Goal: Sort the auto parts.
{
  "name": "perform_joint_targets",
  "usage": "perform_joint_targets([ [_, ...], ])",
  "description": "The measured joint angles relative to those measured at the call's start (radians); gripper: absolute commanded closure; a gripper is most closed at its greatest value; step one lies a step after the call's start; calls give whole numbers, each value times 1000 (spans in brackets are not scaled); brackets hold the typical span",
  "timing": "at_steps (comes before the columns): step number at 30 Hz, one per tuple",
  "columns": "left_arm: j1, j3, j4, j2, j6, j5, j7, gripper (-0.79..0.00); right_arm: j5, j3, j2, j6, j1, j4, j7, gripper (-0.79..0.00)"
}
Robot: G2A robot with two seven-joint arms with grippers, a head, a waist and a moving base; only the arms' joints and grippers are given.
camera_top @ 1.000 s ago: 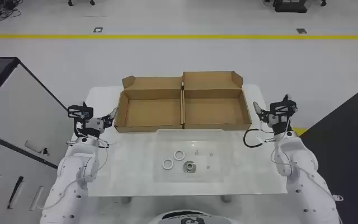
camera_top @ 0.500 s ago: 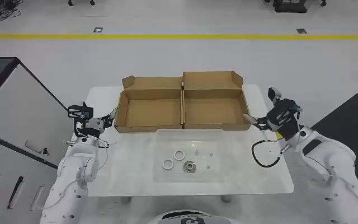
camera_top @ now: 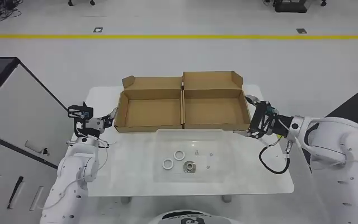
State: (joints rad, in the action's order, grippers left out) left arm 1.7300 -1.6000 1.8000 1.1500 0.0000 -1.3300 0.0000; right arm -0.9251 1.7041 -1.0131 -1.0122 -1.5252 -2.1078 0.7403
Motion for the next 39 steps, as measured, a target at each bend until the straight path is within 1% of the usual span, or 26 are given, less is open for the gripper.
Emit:
perform_joint_targets([
  [1,0,0,0,0,0,0,0,-785,32,-23,11,0,23,0,40,-785],
  [3,0,0,0,0,0,0,0,-785,63,-60,29,0,53,3,75,-785],
  [9,0,0,0,0,0,0,0,-785,54,-195,120,0,126,7,67,-785],
  [15,0,0,0,0,0,0,0,-785,85,-334,226,0,216,20,68,-785],
  [16,0,0,0,0,0,0,0,-785,93,-362,248,0,239,28,68,-785],
  [20,0,0,0,0,0,0,0,-785,142,-459,309,0,321,73,68,-785],
  [23,0,0,0,0,0,0,0,-785,211,-546,346,14,388,104,82,-785],
  [26,0,0,0,0,0,0,0,-785,281,-640,376,59,461,105,127,-785],
  [30,0,0,0,0,0,0,0,-785,372,-758,399,119,553,105,187,-785],
  [34,0,0,0,0,0,0,0,-785,418,-866,407,165,632,117,233,-785],
  [39,0,0,0,0,0,0,0,-785,442,-981,398,191,709,149,259,-785],
])
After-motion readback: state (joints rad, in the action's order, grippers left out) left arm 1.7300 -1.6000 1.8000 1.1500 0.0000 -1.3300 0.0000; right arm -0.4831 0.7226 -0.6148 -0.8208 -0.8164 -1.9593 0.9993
